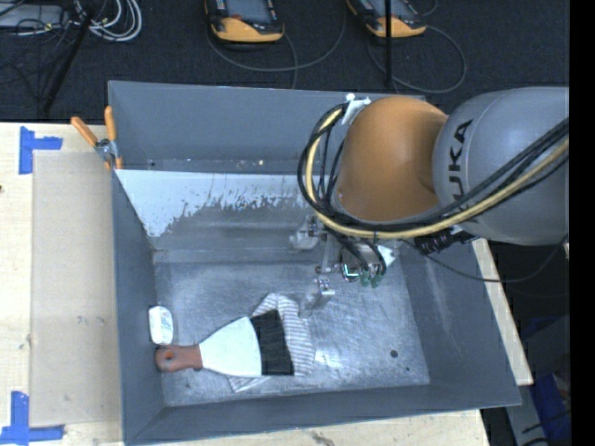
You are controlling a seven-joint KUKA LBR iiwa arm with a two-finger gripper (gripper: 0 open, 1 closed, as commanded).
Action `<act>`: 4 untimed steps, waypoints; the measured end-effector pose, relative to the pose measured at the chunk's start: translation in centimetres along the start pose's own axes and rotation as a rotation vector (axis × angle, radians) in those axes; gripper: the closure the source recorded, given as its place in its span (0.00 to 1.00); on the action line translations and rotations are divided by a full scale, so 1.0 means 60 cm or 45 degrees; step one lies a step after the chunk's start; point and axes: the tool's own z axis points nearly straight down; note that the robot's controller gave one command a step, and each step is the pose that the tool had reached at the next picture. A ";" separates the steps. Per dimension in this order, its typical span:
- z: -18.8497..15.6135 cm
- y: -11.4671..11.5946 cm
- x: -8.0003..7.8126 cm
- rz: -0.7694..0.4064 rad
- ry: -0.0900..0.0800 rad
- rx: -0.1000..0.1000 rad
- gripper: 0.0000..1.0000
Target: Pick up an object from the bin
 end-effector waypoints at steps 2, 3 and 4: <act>0.050 0.013 0.009 -0.086 -0.009 0.001 0.00; 0.180 -0.003 -0.031 -0.673 0.001 -0.002 1.00; 0.180 -0.004 -0.031 -0.672 0.001 -0.002 1.00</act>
Offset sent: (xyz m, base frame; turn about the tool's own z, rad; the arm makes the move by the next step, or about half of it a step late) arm -0.0260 0.0311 -0.1159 -0.2521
